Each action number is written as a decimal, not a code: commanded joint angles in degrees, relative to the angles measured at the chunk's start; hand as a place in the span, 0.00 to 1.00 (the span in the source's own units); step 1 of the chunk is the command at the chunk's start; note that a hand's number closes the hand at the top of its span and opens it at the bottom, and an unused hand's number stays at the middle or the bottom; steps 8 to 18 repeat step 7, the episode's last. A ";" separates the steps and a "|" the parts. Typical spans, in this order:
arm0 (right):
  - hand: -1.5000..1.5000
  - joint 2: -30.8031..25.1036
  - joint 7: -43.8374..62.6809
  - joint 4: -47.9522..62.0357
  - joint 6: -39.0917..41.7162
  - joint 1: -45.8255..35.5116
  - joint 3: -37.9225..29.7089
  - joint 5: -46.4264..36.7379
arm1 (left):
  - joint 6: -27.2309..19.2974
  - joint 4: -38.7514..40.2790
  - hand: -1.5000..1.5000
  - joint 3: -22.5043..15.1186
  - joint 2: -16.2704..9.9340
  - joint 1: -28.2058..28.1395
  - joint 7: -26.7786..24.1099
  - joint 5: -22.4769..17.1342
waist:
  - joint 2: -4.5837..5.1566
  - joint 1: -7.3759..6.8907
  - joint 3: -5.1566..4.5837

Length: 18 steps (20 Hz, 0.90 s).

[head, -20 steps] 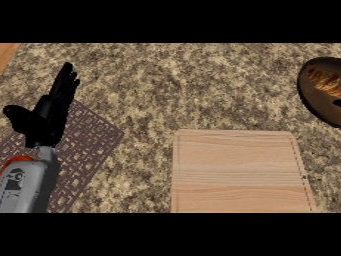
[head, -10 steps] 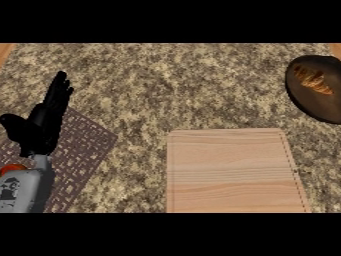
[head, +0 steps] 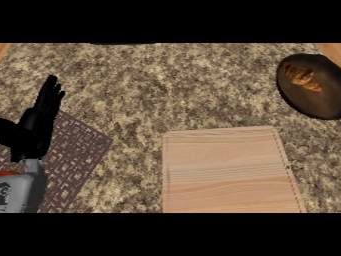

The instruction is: Pick the croissant from the cutting board and place it in the pan

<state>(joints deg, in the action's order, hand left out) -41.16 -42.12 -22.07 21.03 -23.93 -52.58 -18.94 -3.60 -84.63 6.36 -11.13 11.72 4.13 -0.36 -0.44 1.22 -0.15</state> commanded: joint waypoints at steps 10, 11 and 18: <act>0.00 9.17 13.32 -28.74 4.67 14.06 1.81 7.21 | 1.53 -2.10 0.50 1.05 -1.21 0.08 3.13 -1.23 | -0.01 0.05 -0.05; 0.00 9.17 13.32 -28.74 4.67 14.06 1.81 7.21 | 1.53 -2.10 0.50 1.05 -1.21 0.08 3.13 -1.23 | -0.01 0.05 -0.05; 0.00 9.17 13.32 -28.74 4.67 14.06 1.81 7.21 | 1.53 -2.10 0.50 1.05 -1.21 0.08 3.13 -1.23 | -0.01 0.05 -0.05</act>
